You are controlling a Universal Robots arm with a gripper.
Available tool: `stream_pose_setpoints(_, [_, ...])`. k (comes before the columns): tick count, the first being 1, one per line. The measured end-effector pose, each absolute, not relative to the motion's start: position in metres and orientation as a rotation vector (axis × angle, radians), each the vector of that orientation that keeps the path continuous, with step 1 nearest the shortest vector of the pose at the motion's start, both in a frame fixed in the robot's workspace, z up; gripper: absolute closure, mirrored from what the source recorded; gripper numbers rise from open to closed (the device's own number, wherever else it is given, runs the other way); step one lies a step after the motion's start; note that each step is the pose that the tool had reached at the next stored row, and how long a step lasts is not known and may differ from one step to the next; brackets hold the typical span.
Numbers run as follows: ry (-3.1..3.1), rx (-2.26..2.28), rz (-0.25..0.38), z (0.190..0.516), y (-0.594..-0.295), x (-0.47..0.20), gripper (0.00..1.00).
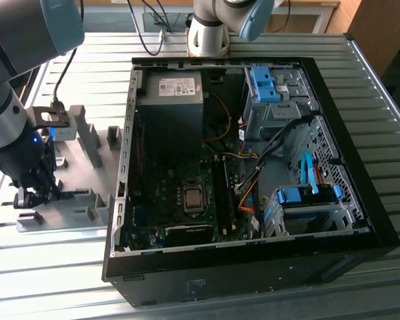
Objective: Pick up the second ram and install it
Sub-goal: 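Pick up the second ram and move it above second insertion slot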
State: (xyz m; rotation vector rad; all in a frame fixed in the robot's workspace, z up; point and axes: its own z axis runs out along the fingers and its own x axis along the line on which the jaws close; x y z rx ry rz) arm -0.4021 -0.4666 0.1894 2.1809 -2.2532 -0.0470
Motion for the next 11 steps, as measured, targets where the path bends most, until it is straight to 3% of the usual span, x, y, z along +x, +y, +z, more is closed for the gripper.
stream_pose_setpoints(11, [-2.253, 2.181, -0.047, 0.1890, -0.4666, -0.4021, 0.86])
